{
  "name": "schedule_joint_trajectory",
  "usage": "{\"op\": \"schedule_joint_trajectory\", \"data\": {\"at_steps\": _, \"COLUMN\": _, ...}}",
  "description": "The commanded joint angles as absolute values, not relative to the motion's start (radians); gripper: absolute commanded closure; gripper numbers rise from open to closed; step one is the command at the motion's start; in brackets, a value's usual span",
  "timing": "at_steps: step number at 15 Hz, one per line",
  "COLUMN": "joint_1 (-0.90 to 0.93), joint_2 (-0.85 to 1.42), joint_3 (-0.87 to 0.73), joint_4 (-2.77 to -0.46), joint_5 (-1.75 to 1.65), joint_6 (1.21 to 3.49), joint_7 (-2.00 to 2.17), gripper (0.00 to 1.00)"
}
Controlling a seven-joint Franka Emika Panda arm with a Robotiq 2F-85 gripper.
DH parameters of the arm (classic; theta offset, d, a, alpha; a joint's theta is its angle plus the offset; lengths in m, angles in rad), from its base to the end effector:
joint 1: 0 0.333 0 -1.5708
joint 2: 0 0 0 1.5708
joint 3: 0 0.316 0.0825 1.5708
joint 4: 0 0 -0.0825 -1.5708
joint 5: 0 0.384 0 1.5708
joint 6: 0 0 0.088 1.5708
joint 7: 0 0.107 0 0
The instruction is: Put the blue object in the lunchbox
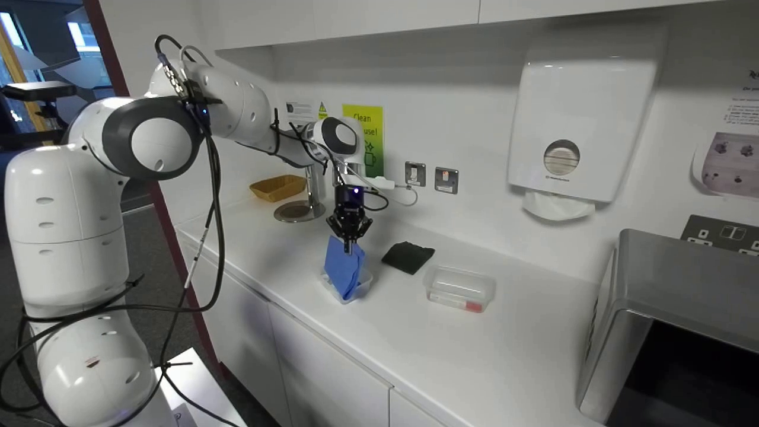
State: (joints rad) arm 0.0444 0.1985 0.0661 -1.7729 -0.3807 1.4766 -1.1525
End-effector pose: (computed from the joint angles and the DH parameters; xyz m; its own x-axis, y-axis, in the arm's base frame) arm 0.5602 0.0173 0.4240 0.1334 0.8603 -0.4920 0.9046 -0.3085 -0.2942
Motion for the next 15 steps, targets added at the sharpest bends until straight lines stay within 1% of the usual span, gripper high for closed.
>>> {"op": "schedule_joint_trajectory", "data": {"at_steps": 1, "joint_1": 0.049, "joint_2": 0.225, "joint_3": 0.071, "joint_4": -1.734, "joint_5": -0.396, "joint_6": 1.458, "joint_7": -1.139, "gripper": 0.99}}
{"op": "schedule_joint_trajectory", "data": {"at_steps": 15, "joint_1": 0.075, "joint_2": 0.3, "joint_3": 0.079, "joint_4": -1.637, "joint_5": -0.416, "joint_6": 1.436, "joint_7": -1.109, "gripper": 0.99}}
